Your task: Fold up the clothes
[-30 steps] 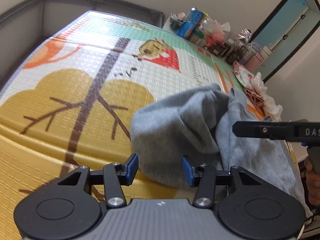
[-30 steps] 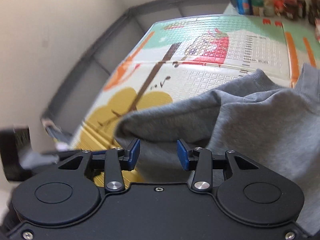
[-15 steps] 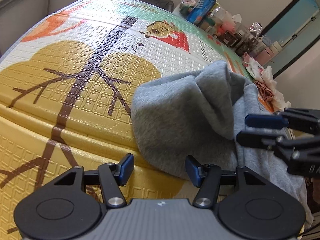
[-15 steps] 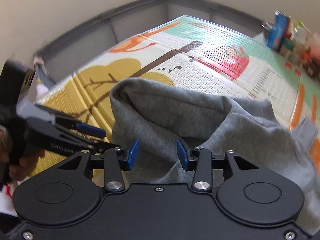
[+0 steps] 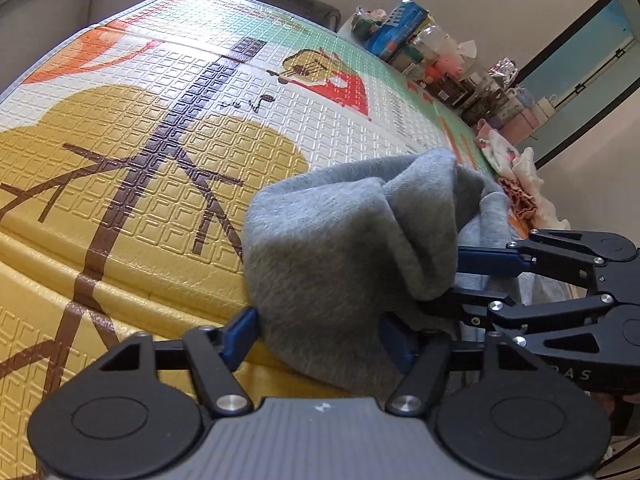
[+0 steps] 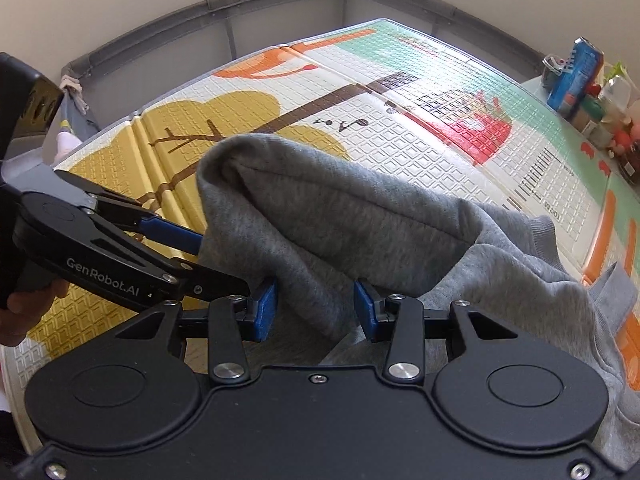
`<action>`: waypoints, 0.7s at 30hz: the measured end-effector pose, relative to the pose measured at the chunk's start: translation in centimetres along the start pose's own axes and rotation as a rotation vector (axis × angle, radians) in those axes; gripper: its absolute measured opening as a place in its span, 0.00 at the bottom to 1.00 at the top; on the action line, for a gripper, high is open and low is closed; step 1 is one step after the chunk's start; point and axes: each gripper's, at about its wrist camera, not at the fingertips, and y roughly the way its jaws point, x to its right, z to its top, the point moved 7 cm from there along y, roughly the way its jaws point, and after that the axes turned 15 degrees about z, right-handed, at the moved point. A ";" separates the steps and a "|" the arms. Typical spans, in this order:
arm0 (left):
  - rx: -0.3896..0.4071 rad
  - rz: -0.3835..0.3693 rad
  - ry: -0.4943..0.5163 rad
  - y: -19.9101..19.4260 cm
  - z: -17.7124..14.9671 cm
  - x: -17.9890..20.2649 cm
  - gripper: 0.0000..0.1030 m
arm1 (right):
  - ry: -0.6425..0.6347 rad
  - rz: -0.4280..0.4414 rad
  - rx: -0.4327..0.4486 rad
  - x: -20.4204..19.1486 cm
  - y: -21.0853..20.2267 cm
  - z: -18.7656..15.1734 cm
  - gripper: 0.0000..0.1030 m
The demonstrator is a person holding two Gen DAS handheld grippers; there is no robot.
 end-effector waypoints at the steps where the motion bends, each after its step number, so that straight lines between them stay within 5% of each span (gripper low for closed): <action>1: 0.001 0.006 0.003 0.0 0.0 -0.1 0.55 | 0.006 0.001 0.001 0.1 0.1 0.0 0.38; 4: -0.015 0.013 0.002 0.1 -0.1 -0.4 0.23 | 0.023 0.004 0.001 0.5 0.5 0.0 0.29; 5: -0.027 0.010 -0.003 0.2 -0.1 -0.4 0.13 | 0.028 0.008 -0.003 0.5 0.6 -0.1 0.19; 11: 0.011 0.033 0.029 -0.4 0.0 0.2 0.07 | 0.147 0.070 -0.011 0.8 1.1 -0.5 0.05; 21: 0.095 0.048 0.024 -3.4 3.2 -0.6 0.07 | 0.379 0.289 0.048 -0.6 0.4 0.2 0.03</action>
